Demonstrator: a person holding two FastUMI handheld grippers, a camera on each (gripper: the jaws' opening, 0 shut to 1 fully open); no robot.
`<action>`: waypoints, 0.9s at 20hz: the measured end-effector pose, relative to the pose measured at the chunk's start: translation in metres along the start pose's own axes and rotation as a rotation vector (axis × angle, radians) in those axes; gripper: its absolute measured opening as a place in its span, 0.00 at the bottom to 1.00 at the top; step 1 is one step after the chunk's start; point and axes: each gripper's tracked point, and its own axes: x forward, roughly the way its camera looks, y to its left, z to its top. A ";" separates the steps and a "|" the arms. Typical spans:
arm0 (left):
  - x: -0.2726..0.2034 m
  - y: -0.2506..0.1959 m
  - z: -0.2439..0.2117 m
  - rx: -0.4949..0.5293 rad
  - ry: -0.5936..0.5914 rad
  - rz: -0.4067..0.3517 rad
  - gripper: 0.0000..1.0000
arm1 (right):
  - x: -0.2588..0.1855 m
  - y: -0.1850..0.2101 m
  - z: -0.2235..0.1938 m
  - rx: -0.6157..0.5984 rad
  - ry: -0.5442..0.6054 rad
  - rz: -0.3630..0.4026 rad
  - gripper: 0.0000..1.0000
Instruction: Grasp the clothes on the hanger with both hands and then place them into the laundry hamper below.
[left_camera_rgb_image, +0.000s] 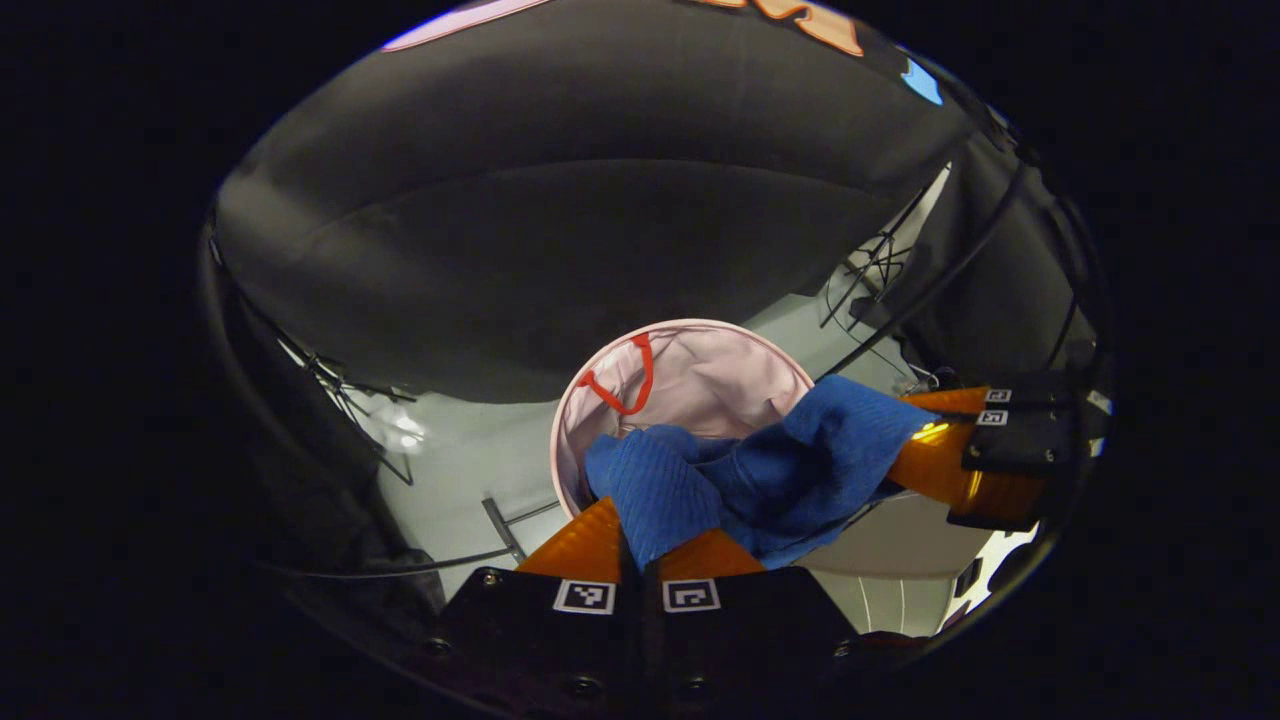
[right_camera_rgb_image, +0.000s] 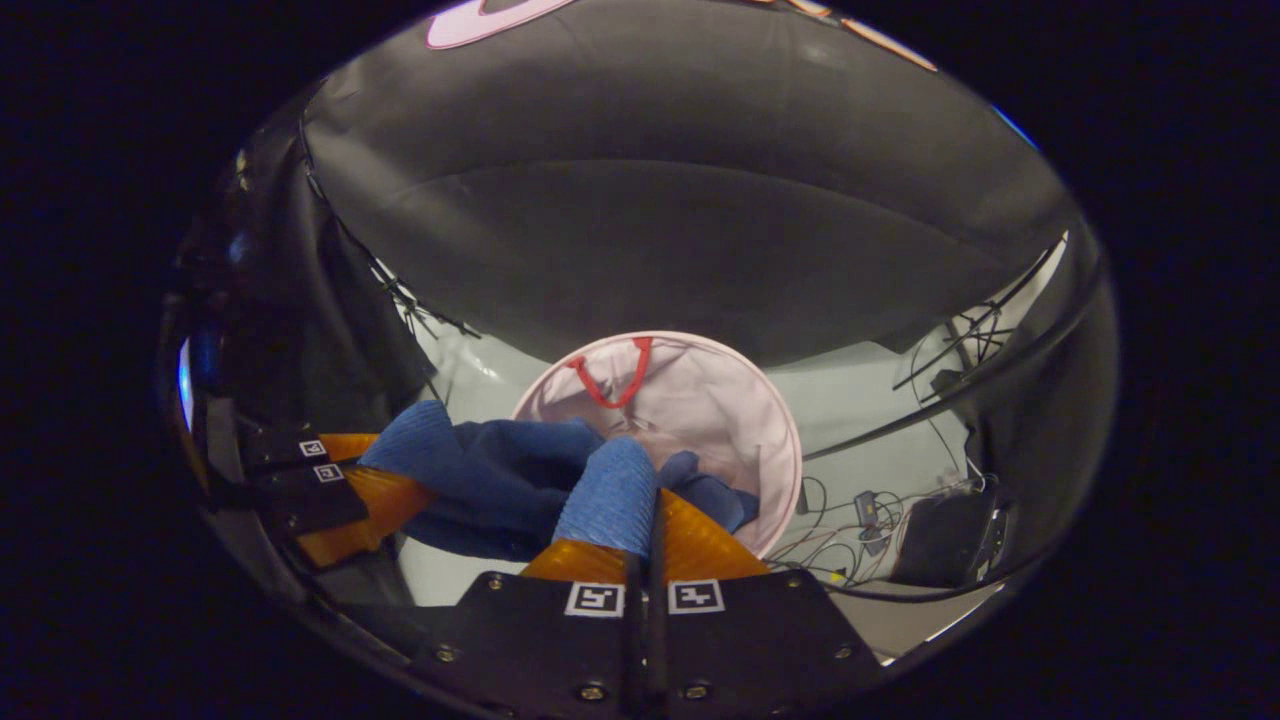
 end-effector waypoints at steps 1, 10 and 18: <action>0.003 -0.001 0.001 -0.013 -0.002 -0.002 0.04 | -0.001 -0.005 0.000 0.004 0.002 -0.009 0.02; -0.020 -0.013 0.035 -0.088 -0.080 0.044 0.47 | -0.042 -0.024 0.019 0.048 -0.088 0.025 0.10; -0.076 -0.044 0.022 -0.133 -0.175 0.109 0.98 | -0.109 -0.047 0.003 0.064 -0.177 0.063 0.99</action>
